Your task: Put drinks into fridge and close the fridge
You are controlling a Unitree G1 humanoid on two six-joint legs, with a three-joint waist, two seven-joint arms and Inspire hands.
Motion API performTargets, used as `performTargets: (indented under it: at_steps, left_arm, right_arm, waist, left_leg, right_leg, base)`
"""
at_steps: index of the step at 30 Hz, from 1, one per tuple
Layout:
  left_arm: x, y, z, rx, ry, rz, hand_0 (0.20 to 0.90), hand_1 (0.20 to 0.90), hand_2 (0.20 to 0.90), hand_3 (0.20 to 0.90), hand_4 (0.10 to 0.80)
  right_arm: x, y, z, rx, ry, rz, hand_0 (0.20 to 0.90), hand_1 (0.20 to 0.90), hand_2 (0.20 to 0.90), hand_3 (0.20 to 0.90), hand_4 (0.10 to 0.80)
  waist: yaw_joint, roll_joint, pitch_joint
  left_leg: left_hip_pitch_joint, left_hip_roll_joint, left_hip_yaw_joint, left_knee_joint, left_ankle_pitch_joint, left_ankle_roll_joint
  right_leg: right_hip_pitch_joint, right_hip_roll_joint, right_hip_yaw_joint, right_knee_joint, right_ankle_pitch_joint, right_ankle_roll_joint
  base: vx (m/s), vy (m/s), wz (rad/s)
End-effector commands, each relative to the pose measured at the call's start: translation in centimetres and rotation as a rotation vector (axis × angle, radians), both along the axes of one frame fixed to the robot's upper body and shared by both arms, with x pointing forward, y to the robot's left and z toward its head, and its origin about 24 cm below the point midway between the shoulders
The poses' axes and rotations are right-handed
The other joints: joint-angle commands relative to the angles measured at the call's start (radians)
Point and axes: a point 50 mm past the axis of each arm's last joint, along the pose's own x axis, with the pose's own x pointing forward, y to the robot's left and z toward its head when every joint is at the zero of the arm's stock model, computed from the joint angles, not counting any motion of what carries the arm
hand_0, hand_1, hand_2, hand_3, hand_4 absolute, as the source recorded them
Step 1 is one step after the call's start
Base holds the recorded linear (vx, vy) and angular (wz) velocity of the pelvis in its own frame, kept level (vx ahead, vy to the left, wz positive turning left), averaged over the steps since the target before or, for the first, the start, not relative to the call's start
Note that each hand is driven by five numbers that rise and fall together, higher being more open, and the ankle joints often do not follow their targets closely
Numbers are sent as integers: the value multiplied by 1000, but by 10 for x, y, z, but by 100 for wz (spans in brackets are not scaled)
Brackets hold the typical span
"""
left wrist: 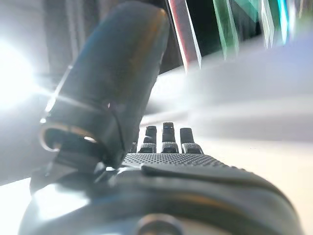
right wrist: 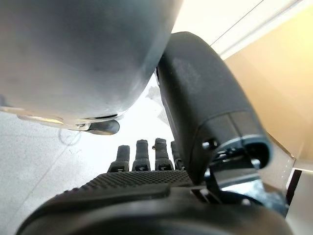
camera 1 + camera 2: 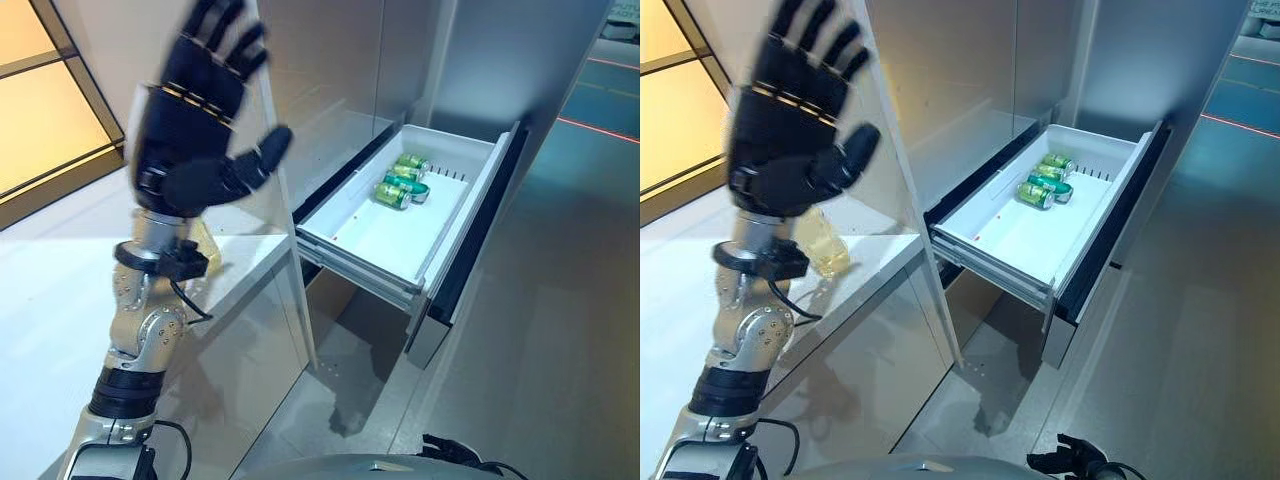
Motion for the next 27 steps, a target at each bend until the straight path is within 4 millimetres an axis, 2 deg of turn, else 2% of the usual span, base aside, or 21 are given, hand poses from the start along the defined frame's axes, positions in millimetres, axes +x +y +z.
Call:
performTargets:
  at_steps: [1,2,3,4,6,13,27]
  left_arm:
    - [-23,-2,53,73,-342,221,900,900,900,900,800]
    - [-23,-2,53,73,-342,222,900,900,900,900,800]
    - [-21,1,55,114,-346,357,900,900,900,900,800]
    - [-21,1,55,114,-347,362,900,900,900,900,800]
    - [-11,7,54,170,-288,501,900,900,900,900,800]
    - [12,31,31,195,-51,585,900,900,900,900,800]
    - [30,57,-6,179,164,708,900,900,900,900,800]
  right_arm:
    - [-5,15,-5,21,43,49,900,900,900,900,800]
    - [-5,15,-5,22,42,49,900,900,900,900,800]
    - [-3,15,-5,23,43,53,900,900,900,900,800]
    - [-3,16,-5,23,43,53,900,900,900,900,800]
    - [-1,17,-5,24,41,56,900,900,900,900,800]
    - [5,11,-3,15,40,60,900,900,900,900,800]
    - [5,3,-1,0,53,67,900,900,900,900,800]
  waist:
    - [25,-5,-31]
    - [24,-5,-31]
    - [30,-6,-31]
    - [30,-6,-31]
    - [34,-5,-31]
    - [38,0,-22]
    - [24,1,-16]
  left_leg:
    - [13,-76,5,7,-135,69]
    - [13,-76,5,7,-135,69]
    - [11,-75,4,7,-133,68]
    - [11,-75,4,7,-133,68]
    - [8,-75,4,8,-131,67]
    - [9,-71,11,10,-128,64]
    - [16,-68,27,13,-126,59]
  right_leg:
    - [-54,53,-55,100,-99,-3]
    - [-54,53,-55,100,-99,-3]
    - [-54,54,-57,103,-103,-7]
    - [-55,54,-58,104,-103,-7]
    - [-55,54,-59,107,-107,-8]
    - [-55,54,-58,112,-108,-7]
    - [-50,55,-48,113,-107,-3]
  base:
    - [-4,-9,11]
    - [-12,-9,14]
    - [-8,-3,12]
    - [-13,-2,12]
    - [-12,-1,6]
    - [-9,6,3]
    - [0,0,0]
